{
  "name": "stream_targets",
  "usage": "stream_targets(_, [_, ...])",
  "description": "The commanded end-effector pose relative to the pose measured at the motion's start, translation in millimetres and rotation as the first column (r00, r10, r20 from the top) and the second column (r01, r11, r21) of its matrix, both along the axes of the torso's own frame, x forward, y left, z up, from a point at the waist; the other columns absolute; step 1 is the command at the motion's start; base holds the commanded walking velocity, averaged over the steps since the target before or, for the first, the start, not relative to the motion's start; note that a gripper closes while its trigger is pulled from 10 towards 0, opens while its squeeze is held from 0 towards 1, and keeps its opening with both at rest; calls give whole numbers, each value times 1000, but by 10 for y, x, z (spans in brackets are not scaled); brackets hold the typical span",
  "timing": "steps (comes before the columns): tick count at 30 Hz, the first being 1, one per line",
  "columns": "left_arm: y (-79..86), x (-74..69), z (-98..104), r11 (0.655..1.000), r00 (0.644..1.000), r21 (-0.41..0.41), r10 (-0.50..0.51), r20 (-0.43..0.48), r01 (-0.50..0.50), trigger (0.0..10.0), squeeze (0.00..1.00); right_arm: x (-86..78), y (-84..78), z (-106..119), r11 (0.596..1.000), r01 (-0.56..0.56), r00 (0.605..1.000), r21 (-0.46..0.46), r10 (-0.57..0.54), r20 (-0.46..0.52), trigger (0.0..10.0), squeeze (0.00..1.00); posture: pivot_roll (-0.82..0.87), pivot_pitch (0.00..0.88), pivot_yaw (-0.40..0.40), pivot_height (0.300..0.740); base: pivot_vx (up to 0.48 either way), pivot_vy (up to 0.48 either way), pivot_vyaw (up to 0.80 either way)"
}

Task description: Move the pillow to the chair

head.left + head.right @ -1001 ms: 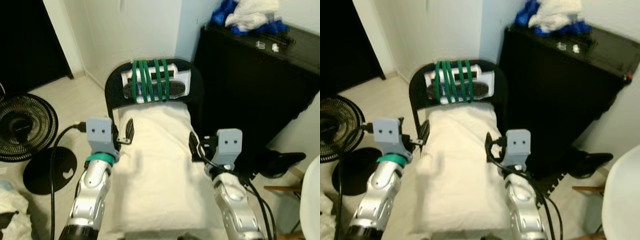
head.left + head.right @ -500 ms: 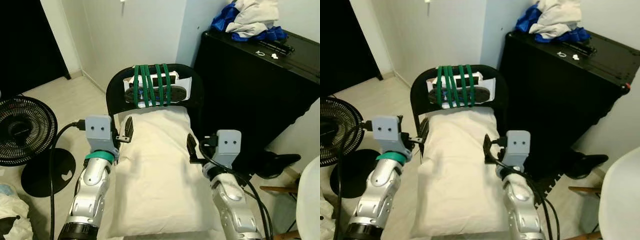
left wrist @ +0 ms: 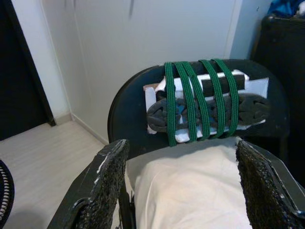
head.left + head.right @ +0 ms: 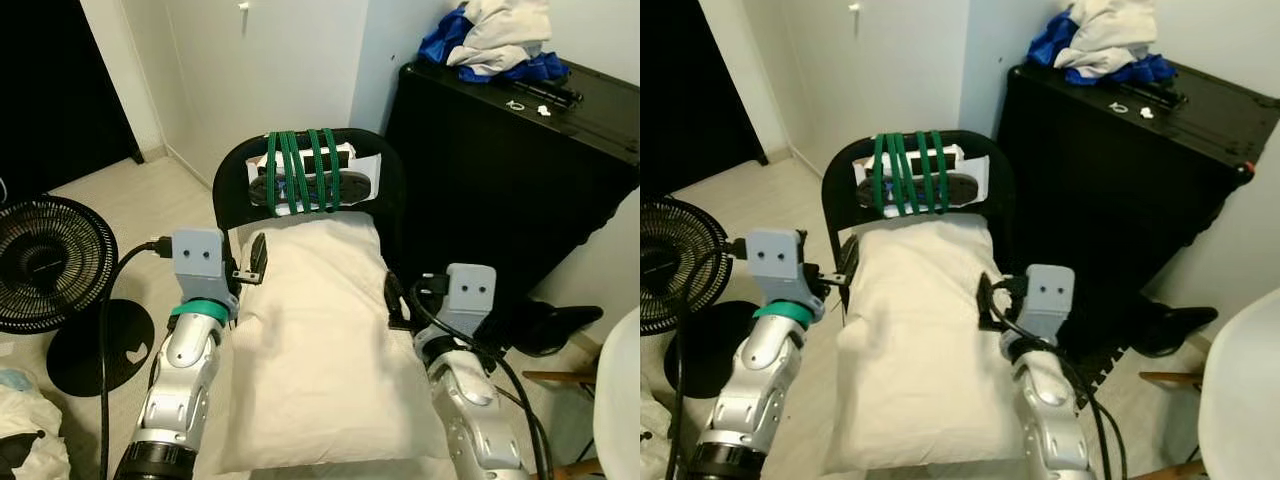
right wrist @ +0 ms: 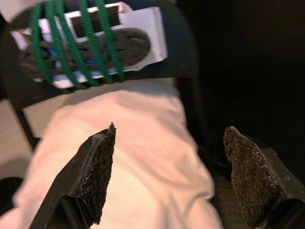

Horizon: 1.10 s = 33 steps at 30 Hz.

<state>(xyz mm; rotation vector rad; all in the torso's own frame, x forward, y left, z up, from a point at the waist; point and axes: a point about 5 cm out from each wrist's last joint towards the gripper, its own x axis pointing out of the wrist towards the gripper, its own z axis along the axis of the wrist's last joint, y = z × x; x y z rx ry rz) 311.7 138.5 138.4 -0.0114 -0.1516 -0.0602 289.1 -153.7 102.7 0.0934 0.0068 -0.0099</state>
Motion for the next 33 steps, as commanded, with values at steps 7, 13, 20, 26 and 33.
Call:
stream_targets(7, [248,-37,-302,998,987,42,44,-152,-38,10000,0,-5,82,27,990,-73,996,-119,78,32,10000,0,0,56,52,740,0,0,0])
stream_targets(13, [262,-94,-367,997,984,58,61,-167,-52,10000,0,13,142,40,985,-97,994,-141,103,39,10000,0,2,56,43,740,0,0,0])
stream_targets(20, [242,-111,-382,996,984,49,79,-160,-72,10000,0,24,189,29,974,-127,990,-185,136,35,10000,0,5,57,28,740,0,0,0])
stream_targets(26, [208,-87,-351,996,986,39,79,-150,-74,10000,0,3,198,-16,971,-163,986,-176,168,10,10000,0,1,57,17,740,0,0,0])
stream_targets(33, [152,-68,-333,998,987,23,67,-146,-64,10000,0,11,134,3,981,-132,990,-141,136,22,10000,0,-12,52,26,740,0,0,0])
